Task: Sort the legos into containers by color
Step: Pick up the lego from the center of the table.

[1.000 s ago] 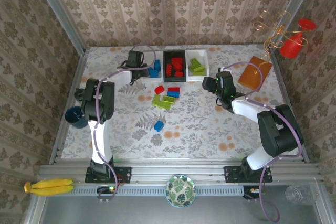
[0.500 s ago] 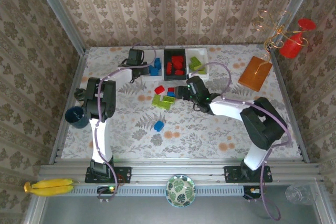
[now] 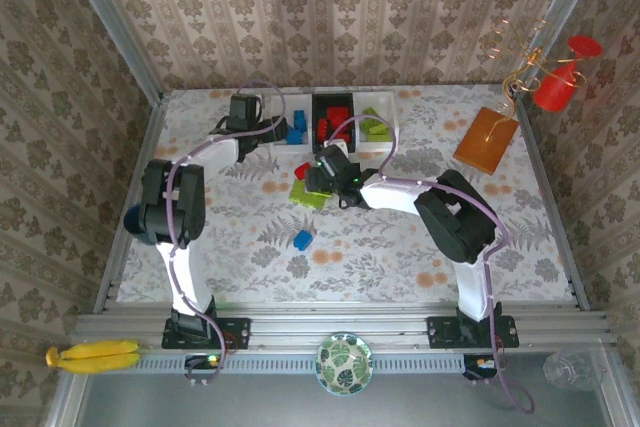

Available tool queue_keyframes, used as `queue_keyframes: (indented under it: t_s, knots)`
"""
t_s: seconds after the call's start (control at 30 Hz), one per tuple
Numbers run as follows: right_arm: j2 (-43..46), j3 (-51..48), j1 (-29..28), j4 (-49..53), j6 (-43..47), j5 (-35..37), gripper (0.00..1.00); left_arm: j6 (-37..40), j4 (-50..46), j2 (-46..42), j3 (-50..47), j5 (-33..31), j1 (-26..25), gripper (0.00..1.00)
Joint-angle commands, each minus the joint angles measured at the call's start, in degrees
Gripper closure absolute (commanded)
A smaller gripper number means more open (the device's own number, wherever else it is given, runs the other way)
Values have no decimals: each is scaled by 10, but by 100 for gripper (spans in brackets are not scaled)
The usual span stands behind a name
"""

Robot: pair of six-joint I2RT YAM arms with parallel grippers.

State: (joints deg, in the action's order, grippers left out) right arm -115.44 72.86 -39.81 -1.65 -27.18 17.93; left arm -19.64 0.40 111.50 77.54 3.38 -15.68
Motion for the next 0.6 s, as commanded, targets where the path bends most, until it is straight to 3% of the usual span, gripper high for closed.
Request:
queue_keyframes:
  t_s: [0.0,0.23,0.57]
  knots:
    - [-17,23,0,50,5,44,4,-16,42,-41,-44,17,5,15]
    - [8,-17,22,50,6,46,7,-47,100,-103,-141,39,4,14]
    - [15,-36,41,18,26,-1,21,-80,160,-165,-238,54,-3,14]
